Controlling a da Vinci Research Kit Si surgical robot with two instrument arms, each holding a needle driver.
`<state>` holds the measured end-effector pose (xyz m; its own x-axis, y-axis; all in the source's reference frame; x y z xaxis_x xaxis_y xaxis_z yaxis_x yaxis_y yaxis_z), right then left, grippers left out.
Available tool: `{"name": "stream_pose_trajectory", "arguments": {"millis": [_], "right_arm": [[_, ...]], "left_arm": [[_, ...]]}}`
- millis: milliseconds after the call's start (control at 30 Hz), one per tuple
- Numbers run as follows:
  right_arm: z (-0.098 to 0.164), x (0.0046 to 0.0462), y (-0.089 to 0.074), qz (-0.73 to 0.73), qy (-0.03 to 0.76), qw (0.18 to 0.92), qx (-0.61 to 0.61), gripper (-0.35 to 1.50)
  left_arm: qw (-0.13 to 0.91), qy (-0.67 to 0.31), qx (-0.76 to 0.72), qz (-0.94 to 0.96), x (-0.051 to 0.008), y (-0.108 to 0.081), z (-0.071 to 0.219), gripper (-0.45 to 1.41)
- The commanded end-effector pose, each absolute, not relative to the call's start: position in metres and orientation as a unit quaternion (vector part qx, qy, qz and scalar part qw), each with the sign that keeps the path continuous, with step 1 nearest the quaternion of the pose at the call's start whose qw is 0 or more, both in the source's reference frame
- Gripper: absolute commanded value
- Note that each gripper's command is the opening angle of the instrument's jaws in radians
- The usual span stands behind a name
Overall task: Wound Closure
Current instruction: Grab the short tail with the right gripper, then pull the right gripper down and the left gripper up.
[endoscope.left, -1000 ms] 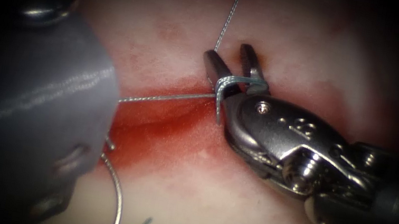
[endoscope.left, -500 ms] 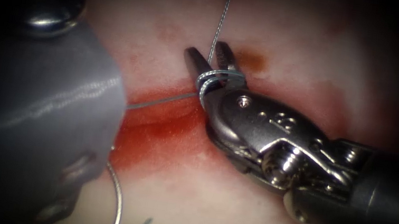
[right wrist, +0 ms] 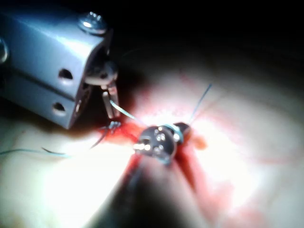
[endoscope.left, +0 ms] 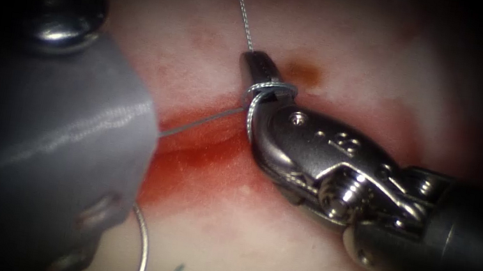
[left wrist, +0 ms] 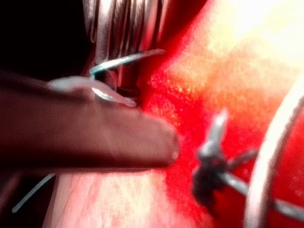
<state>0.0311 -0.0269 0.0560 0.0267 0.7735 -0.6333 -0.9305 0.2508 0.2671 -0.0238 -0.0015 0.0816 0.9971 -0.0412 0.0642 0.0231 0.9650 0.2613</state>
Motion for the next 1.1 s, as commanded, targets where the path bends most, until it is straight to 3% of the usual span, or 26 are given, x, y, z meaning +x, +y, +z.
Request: {"name": "stream_pose_trajectory", "arguments": {"millis": [33, 400, 700, 967, 1100], "right_arm": [[0.0554, 0.0320, -0.0262, 0.601, 0.356, 0.707, -0.108, -0.35], [0.0523, 0.0300, -0.0267, 0.605, 0.356, 0.709, -0.068, -0.35], [0.0503, 0.0292, -0.0281, 0.569, 0.357, 0.740, 0.038, -0.35], [0.0510, 0.0284, -0.0288, 0.510, 0.393, 0.755, 0.120, -0.35], [0.0506, 0.0274, -0.0279, 0.526, 0.419, 0.734, 0.095, -0.35]], "left_arm": [[0.991, -0.035, 0.128, -0.017, -0.0241, -0.0004, 0.0813, -0.45], [0.991, -0.036, 0.129, -0.015, -0.0236, -0.0002, 0.0815, -0.45], [0.991, 0.000, 0.113, -0.069, -0.0216, 0.0018, 0.0826, -0.45], [0.987, 0.048, 0.077, -0.134, -0.0188, 0.0037, 0.0845, -0.45], [0.985, 0.056, 0.064, -0.150, -0.0178, 0.0040, 0.0855, -0.45]]}}
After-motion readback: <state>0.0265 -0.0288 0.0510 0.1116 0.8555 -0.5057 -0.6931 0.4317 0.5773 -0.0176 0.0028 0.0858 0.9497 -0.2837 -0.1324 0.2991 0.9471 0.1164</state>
